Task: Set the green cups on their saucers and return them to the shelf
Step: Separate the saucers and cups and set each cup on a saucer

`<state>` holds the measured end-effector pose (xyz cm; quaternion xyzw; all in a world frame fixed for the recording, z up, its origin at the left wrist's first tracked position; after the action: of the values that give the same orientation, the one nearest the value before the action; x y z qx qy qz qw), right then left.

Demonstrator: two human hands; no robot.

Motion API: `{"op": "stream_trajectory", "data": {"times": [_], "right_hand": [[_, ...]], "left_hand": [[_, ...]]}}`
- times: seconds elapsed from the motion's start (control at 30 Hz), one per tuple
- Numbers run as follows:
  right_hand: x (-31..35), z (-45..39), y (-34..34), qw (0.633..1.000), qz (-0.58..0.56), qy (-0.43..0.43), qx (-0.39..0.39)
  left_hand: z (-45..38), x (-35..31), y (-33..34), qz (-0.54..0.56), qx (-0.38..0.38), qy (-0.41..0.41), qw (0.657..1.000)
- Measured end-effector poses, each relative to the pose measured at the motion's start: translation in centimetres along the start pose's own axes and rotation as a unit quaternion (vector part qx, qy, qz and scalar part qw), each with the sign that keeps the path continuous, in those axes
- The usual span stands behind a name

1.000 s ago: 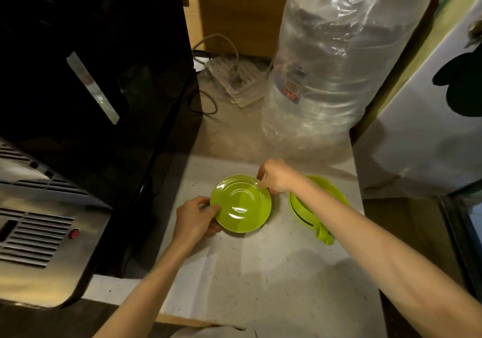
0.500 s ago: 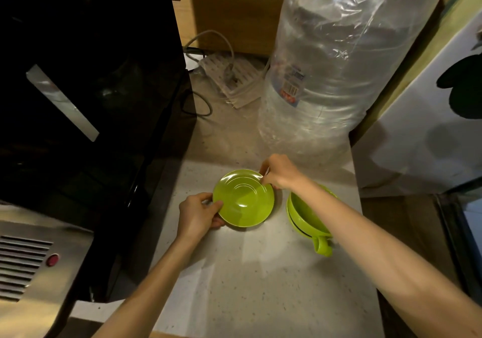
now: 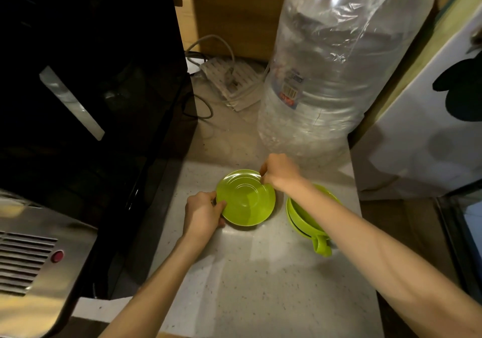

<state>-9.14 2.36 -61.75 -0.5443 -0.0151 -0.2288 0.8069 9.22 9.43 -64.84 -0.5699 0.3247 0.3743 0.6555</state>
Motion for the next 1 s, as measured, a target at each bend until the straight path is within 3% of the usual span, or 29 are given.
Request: {"op": "stream_trajectory", "data": {"times": [0.2,0.43,0.53,0.63,0.83,1.0], "right_hand": [[0.3,1.5,-1.7,0.999,-0.041,-0.012,-0.011],[0.5,5.8,-0.5,0.991,-0.126,-0.004,0.032],[-0.6,7.7,1.4,0.994,-0.110,0.004,0.020],[-2.2,9.3,4.1,0.990,-0.130,0.026,0.055],[-5.2,11.9,7.6,0.968,-0.222,0.073,0.092],[-6.7,12.6,8.2,0.959,-0.258,0.090,0.078]], "left_hand": [[0.8,0.6,-1.8,0.098,-0.036,-0.010,0.994],[2.5,0.5,-6.0,0.096,-0.095,0.028,0.990],[3.6,0.8,-6.0,0.067,-0.076,0.039,0.994],[5.0,1.3,-5.6,0.022,-0.045,0.053,0.997],[7.0,2.8,-3.8,-0.021,0.029,0.056,0.998],[7.1,3.3,-2.5,-0.034,0.064,0.048,0.996]]}}
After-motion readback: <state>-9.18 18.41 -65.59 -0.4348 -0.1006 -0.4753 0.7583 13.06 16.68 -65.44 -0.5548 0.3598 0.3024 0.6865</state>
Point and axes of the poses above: each hand's wrist, its own z-axis away from the middle knuckle, its own y-axis out of the palm, x = y × z, the point moved 10 cm from there along -z, towards the middle knuckle, and after that the axes turned 12 degrees about y, right-handed, at the moved point
